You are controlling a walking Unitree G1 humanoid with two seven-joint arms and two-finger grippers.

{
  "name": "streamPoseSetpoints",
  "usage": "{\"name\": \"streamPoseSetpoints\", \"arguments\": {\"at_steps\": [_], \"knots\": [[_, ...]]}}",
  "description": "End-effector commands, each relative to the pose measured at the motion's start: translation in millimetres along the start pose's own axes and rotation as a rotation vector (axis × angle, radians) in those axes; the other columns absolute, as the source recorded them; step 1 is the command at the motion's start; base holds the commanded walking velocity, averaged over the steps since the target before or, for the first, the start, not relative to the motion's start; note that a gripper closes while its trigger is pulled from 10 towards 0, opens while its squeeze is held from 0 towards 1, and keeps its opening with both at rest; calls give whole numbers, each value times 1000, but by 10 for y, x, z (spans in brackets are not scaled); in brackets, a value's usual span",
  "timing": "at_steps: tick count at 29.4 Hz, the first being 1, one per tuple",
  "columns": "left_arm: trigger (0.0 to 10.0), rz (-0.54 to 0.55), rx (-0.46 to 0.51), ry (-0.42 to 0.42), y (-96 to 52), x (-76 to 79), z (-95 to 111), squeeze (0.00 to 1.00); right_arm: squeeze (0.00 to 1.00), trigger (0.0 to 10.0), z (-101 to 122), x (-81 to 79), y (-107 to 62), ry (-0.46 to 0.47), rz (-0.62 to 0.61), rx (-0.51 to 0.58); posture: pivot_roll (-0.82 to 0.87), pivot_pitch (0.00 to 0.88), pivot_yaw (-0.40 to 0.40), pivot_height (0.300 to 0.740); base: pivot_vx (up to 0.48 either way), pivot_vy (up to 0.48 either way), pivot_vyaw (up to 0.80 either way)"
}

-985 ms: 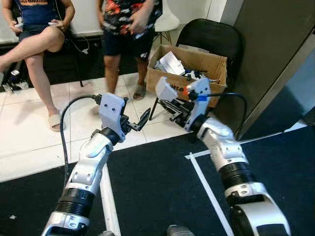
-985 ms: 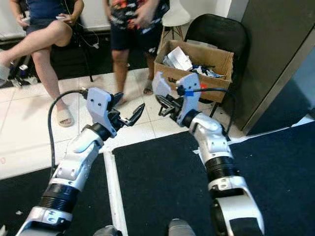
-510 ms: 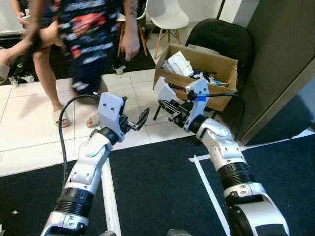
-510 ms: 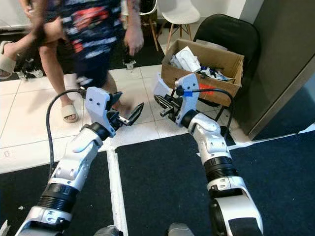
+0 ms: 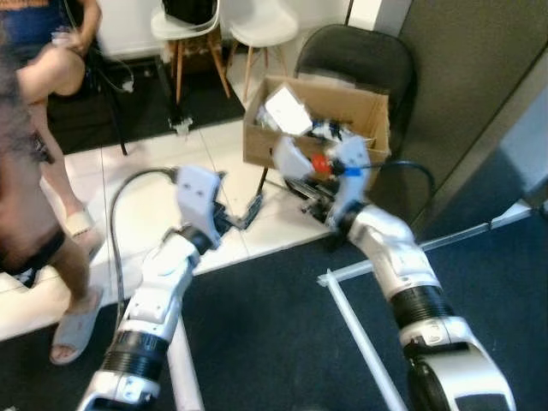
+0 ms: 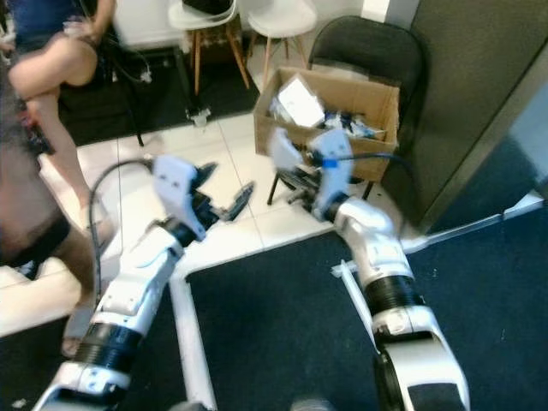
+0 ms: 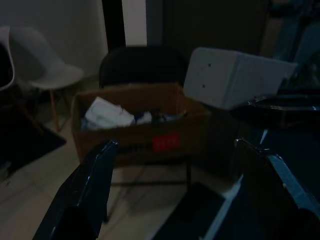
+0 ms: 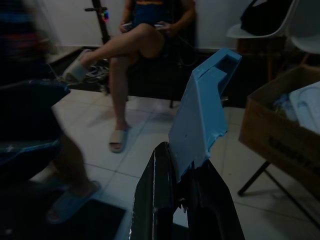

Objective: Picking trash to rubbish bin

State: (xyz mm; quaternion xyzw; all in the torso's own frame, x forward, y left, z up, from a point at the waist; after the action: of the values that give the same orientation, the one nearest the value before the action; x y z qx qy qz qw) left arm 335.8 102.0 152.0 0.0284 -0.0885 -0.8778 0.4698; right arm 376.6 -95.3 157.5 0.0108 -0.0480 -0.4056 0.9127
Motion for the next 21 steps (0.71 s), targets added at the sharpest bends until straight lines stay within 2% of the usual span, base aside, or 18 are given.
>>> {"name": "streamPoseSetpoints", "arguments": {"at_steps": [1, 6, 21], "knots": [[10000, 7, -23, 1, -36, -27, -51, 0, 0, 10000, -31, -68, 40, 11, 19, -11, -21, 0, -37, 740, 322, 0, -769], [10000, 7, -23, 1, -37, -27, -54, 0, 0, 10000, -28, -65, 40, 19, 16, -6, -22, 0, -36, 740, 327, 0, -706], [10000, 4, -22, 2, -29, -22, -49, 0, 0, 10000, -23, -59, 40, 17, 13, -6, -22, 0, -36, 740, 329, 0, 0]]}}
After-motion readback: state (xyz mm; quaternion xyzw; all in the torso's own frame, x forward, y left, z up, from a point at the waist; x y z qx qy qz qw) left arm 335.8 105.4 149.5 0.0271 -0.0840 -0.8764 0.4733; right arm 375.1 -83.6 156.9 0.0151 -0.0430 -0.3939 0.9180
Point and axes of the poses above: a point about 5 cm out from each wrist's last joint towards the gripper, its own y axis pointing out of the wrist towards the gripper, its own z axis along the axis of the wrist's last joint, x = y × z, the point moved 3 cm from there along y, pointing out of the wrist towards the gripper, and after that the axes turned 7 degrees about -y, right-handed, at the moved point
